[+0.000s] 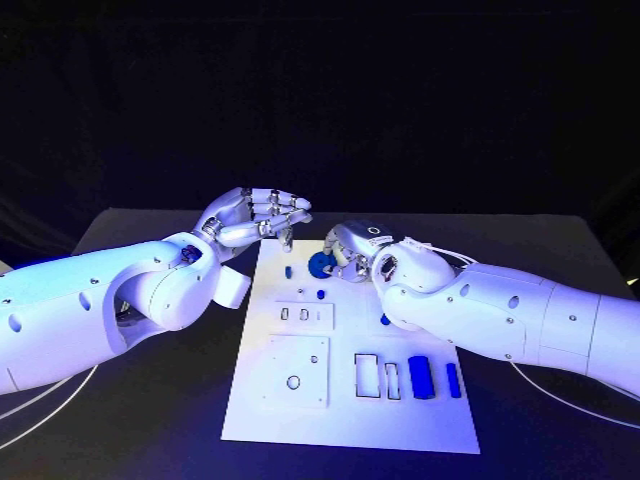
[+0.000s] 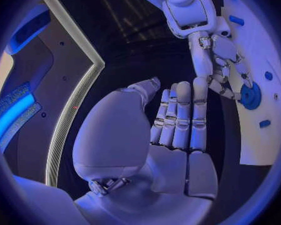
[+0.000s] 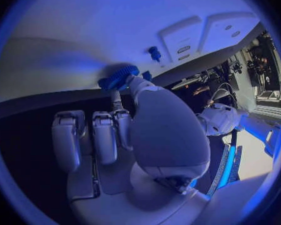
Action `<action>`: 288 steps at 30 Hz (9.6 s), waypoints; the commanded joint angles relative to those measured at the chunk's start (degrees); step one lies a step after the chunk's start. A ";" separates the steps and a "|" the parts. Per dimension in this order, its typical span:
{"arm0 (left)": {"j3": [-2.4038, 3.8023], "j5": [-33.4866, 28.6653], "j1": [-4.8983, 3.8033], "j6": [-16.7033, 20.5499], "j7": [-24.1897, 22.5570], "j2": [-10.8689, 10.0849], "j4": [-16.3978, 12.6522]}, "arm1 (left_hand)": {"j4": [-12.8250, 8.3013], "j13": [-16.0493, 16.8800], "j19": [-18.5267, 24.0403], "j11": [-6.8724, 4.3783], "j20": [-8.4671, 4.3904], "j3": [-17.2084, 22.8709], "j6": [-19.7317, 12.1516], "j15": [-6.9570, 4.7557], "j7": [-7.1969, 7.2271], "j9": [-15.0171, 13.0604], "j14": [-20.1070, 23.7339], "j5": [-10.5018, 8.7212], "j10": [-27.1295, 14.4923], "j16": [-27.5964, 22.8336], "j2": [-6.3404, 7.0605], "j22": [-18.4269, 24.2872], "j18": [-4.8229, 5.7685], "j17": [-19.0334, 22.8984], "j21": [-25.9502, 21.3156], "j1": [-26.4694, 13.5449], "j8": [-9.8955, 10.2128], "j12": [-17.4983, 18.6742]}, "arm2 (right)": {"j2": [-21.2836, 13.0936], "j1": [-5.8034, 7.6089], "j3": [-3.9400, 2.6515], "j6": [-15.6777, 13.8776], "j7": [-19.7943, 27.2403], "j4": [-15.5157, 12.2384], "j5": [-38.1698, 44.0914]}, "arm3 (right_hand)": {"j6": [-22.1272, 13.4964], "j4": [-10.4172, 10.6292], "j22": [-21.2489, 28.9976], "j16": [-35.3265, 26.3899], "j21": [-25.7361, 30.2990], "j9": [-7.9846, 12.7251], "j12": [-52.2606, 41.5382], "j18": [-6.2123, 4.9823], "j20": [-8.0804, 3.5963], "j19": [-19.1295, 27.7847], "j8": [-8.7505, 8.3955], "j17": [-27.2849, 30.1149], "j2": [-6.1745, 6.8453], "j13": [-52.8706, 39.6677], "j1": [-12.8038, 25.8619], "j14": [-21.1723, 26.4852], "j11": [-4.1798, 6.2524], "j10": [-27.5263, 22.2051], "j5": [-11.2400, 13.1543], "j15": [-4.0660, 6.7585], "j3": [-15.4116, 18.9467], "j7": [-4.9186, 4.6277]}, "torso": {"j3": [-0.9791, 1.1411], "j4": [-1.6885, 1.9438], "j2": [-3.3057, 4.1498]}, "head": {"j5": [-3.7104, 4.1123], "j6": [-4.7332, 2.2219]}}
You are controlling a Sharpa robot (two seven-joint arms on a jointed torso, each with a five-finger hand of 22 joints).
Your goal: Assemble the parts on the task board
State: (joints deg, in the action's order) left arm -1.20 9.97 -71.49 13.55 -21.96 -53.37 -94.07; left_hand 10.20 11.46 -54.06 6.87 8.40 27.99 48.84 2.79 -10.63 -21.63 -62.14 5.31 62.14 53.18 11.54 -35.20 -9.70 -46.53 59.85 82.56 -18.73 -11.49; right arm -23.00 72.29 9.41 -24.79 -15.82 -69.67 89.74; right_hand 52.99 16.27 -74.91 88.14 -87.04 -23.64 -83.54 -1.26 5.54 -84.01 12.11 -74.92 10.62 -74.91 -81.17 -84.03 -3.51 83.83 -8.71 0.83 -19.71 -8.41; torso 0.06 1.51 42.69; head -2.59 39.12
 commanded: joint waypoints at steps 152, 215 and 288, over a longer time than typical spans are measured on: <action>-0.12 0.19 0.06 -1.21 -0.14 -0.72 1.06 | -0.39 0.33 0.68 0.03 0.09 0.77 -0.63 0.10 0.05 -0.37 0.30 -0.21 -0.53 -0.55 -0.51 -0.29 -0.53 0.11 0.78 0.07 0.35 -0.50 | -22.20 -1.38 -0.30 3.97 19.34 -2.03 -20.69 | 4.16 -5.22 -12.18 0.65 0.90 -0.08 1.18 0.19 -0.15 -3.67 -2.84 -11.81 -0.81 -7.29 0.14 -5.21 0.27 -0.24 -1.37 0.04 -2.62 0.55 | 0.53 -1.06 -0.60 | 0.09 1.19; -0.34 0.32 0.06 -1.16 0.37 0.02 1.70 | -0.49 0.45 0.80 0.03 0.09 0.88 -0.60 0.10 0.05 -0.52 0.26 -0.23 -0.56 -0.63 -0.48 -0.39 -0.53 0.09 0.94 -0.11 0.31 -0.66 | -6.88 -3.00 0.89 -2.28 -7.20 -19.10 -6.00 | 5.72 -5.31 -12.49 0.26 0.70 -2.18 1.68 0.27 -1.46 -3.93 1.34 -10.94 -1.39 -7.20 3.66 -5.05 1.81 -0.07 -0.48 1.31 -5.63 2.20 | 0.52 -1.12 -0.60 | -1.44 3.03; -0.36 0.39 0.12 -2.76 1.01 0.13 2.14 | -0.46 0.52 1.10 0.09 0.12 0.94 -0.83 0.15 0.02 -0.63 0.30 -0.21 -0.93 -0.75 -0.38 -0.28 -0.55 0.08 0.98 -0.48 0.40 -0.66 | -5.56 -4.80 1.44 -3.61 -5.96 -19.02 -1.70 | -2.46 0.43 -9.27 -1.33 6.31 -1.26 8.62 -0.96 -0.09 -1.47 0.68 -8.01 0.63 -1.09 5.01 -4.30 -0.16 -5.91 5.88 -0.29 12.06 0.04 | 0.56 -1.04 -0.60 | -1.96 4.00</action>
State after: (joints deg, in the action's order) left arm -1.59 10.15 -71.38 11.85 -20.77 -53.36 -91.88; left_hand 9.72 11.91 -53.23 7.07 8.40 28.46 48.44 2.79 -10.63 -22.16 -62.14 5.32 61.53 52.73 11.07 -35.42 -9.69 -46.50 60.52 82.56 -18.50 -11.98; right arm -28.45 67.53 10.85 -27.12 -22.91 -88.40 87.81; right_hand 50.97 16.70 -74.90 86.95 -81.04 -24.92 -75.13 -1.26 5.06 -83.90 12.79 -74.91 11.41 -74.91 -75.96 -84.02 -3.60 78.19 -2.99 0.81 -7.75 -8.38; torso 0.58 0.46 42.06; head -4.54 43.09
